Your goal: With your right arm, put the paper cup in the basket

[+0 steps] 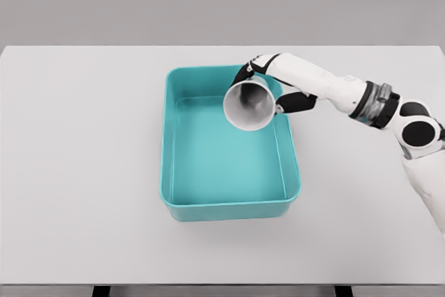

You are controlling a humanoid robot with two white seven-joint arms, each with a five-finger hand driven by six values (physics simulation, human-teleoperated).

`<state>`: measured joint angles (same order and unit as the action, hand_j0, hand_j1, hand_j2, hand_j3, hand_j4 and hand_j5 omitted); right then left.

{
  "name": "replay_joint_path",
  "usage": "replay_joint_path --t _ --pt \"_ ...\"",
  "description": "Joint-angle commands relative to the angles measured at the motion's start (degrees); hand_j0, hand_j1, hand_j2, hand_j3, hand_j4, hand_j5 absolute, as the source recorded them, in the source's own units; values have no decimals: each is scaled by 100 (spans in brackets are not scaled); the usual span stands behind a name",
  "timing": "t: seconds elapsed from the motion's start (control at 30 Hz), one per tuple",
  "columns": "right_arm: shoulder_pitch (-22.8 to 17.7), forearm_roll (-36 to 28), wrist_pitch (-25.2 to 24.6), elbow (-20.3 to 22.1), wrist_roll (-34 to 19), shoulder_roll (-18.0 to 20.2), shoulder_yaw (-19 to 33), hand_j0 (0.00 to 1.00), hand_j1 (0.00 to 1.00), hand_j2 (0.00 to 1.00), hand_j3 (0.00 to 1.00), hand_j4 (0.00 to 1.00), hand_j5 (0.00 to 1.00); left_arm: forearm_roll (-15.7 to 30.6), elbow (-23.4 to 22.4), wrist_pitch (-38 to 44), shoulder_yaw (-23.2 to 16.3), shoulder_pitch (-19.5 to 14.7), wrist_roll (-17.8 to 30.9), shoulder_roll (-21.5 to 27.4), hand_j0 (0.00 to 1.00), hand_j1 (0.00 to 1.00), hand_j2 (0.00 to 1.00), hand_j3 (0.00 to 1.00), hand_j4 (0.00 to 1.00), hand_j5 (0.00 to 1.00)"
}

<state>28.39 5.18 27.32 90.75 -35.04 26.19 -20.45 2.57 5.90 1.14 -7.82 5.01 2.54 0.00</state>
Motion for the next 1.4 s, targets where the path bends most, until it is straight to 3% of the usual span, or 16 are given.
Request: replay_joint_path --t 0.0,0.57,0.7,0.83,0.9,0.97,1.17,1.23,1.3,1.37 --pt "18 167 -8 48 4 9 -249 43 43 43 43 43 43 -3 -1 0 0 0 1 0 100 100 100 100 100 100" --pt "694 1160 -87 4 4 299 -1937 43 43 43 43 43 43 6 -1 0 0 0 1 0 100 100 100 100 100 100" --pt "712 1406 -95 -31 4 308 -2112 44 44 44 44 44 44 -3 -1 0 0 0 1 0 100 100 100 100 100 100" --pt "712 1626 -113 -40 4 299 -2121 50 50 50 50 50 50 -3 -1 0 0 0 1 0 100 100 100 100 100 100" --pt "712 1697 -131 -48 4 290 -2113 82 82 82 82 82 82 -3 -1 0 0 0 1 0 100 100 100 100 100 100" --pt "712 1705 -262 -31 4 290 -2113 87 87 87 87 87 87 -3 -1 0 0 0 1 0 100 100 100 100 100 100" --pt "765 1697 -271 4 4 308 -2077 88 88 88 88 88 88 -3 -1 0 0 0 1 0 100 100 100 100 100 100" --pt "791 1574 -245 57 4 317 -1806 98 98 98 98 98 98 -3 -1 0 0 0 1 0 100 100 100 100 100 100" --pt "651 1004 -227 145 4 317 -1059 99 99 99 99 99 99 -3 -1 0 0 0 1 0 100 100 100 100 100 100" --pt "607 -139 -253 145 4 519 -610 100 100 100 100 100 100 6 -1 0 0 0 1 0 100 100 100 100 100 100"
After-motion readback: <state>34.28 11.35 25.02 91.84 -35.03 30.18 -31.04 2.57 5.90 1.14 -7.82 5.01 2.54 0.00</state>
